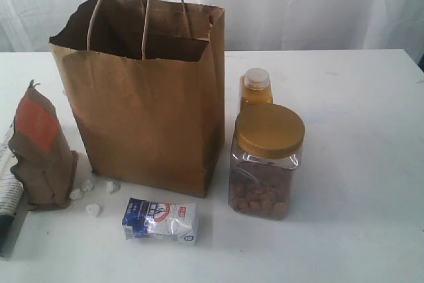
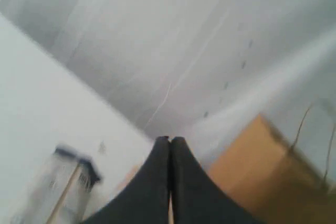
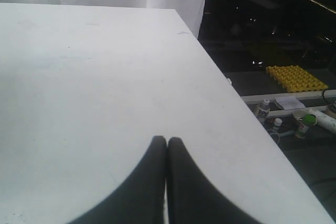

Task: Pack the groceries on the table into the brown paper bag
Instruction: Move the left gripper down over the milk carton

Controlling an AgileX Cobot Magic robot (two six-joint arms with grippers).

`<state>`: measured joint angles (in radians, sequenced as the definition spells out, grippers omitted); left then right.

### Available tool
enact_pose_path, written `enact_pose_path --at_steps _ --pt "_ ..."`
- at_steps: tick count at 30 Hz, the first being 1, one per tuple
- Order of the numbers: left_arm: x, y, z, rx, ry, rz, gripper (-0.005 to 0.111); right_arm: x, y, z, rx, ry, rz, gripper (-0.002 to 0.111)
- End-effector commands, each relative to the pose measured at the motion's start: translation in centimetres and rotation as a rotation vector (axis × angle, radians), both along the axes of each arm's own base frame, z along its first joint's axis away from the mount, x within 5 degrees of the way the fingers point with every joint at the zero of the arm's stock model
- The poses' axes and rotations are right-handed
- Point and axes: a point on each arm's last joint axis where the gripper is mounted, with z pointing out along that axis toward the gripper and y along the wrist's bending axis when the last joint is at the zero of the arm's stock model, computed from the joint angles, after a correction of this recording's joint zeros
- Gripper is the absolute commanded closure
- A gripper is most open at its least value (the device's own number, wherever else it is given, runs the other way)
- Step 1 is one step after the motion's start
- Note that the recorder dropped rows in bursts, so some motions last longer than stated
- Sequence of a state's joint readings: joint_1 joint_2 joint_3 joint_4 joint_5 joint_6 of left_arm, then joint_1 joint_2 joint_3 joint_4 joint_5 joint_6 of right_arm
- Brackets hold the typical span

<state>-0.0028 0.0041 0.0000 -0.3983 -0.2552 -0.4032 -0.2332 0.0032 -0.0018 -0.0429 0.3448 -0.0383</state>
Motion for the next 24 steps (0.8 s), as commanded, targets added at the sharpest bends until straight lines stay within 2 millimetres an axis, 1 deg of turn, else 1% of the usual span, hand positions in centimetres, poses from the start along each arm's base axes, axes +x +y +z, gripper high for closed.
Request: enact_pose_path --at_steps 1,2,3,4,5,6,7,8,9,10,11,12,13,14,15,16,17,18,19,20,21,22,23,24 --pt "-2.0 2.4 4.1 -0.099 -0.511 0.251 0.107 0.0 0.0 0.0 -0.002 -0.002 -0.008 0.108" --pt "-2.5 2.8 4.6 -0.167 -0.591 0.274 0.107 0.0 0.0 0.0 -0.002 -0.002 -0.008 0.108" --pt "-3.4 3.2 6.1 -0.314 -0.712 0.256 0.107 0.0 0.0 0.0 -0.002 -0.002 -0.008 0.108" --pt "-4.2 3.3 7.8 -0.473 -0.817 0.179 0.107 0.0 0.0 0.0 -0.002 -0.002 -0.008 0.108" --pt "-4.8 3.2 9.3 -0.546 -0.87 0.118 0.107 0.0 0.0 0.0 -0.002 -0.002 -0.008 0.108" --pt "-5.4 2.9 11.1 -0.533 -0.885 0.077 0.107 0.0 0.0 0.0 -0.002 -0.002 -0.008 0.108" --pt "-5.9 2.4 12.9 -0.436 -0.864 0.065 0.107 0.0 0.0 0.0 -0.002 -0.002 -0.008 0.108" --pt "-6.0 1.1 15.8 -0.068 -0.736 0.104 0.107 0.0 0.0 0.0 -0.002 -0.002 -0.008 0.108" --pt "-5.8 0.4 17.1 0.233 -0.653 0.163 0.107 0.0 0.0 0.0 -0.002 -0.002 -0.008 0.108" --pt "-4.8 -0.3 18.7 0.86 -0.443 0.286 0.107 0.0 0.0 0.0 -0.002 -0.002 -0.008 0.108" --pt "-3.7 -0.2 18.8 1.072 -0.304 0.306 0.107 0.0 0.0 0.0 -0.002 -0.002 -0.008 0.108" --pt "-1.2 0.4 18.2 1.255 -0.067 0.274 0.107 0.0 0.0 0.0 -0.002 -0.002 -0.008 0.108" --pt "0.3 0.7 17.3 1.297 0.068 0.232 0.107 0.0 0.0 0.0 -0.002 -0.002 -0.008 0.108" --pt "3.1 1.2 15.1 1.327 0.308 0.125 0.107 0.0 0.0 0.0 -0.002 -0.002 -0.008 0.108" --pt "4.4 1.4 13.7 1.327 0.421 0.064 0.107 0.0 0.0 0.0 -0.002 -0.002 -0.008 0.108" --pt "6.1 1.5 11.0 1.296 0.611 -0.056 0.107 0.0 0.0 0.0 -0.002 -0.002 -0.008 0.108" --pt "7.5 1.3 8.5 1.2 0.745 -0.169 0.107 0.0 0.0 0.0 -0.002 -0.002 -0.008 0.108" --pt "8.2 0.7 7.7 1.126 0.774 -0.23 0.107 0.0 0.0 0.0 -0.002 -0.002 -0.008 0.108" --pt "9.0 -0.4 6.9 1.022 0.811 -0.346 0.107 0.0 0.0 0.0 -0.002 -0.002 -0.008 0.108" --pt "9.2 -1.2 6.9 0.992 0.832 -0.437 0.107 0.0 0.0 0.0 -0.002 -0.002 -0.008 0.108" --pt "9.2 -3.0 6.7 0.983 0.873 -0.693 0.107 0.0 0.0 0.0 -0.002 -0.002 -0.008 0.108" --pt "9.1 -4.1 7.0 0.999 0.858 -0.845 0.107 0.0 0.0 0.0 -0.002 -0.002 -0.008 0.108" --pt "8.7 -6.3 8.0 1.012 0.753 -1.134 0.107 0.0 0.0 0.0 -0.002 -0.002 -0.008 0.108" --pt "8.3 -7.4 8.6 1.007 0.658 -1.287 0.107 0.0 0.0 0.0 -0.002 -0.002 -0.008 0.108"
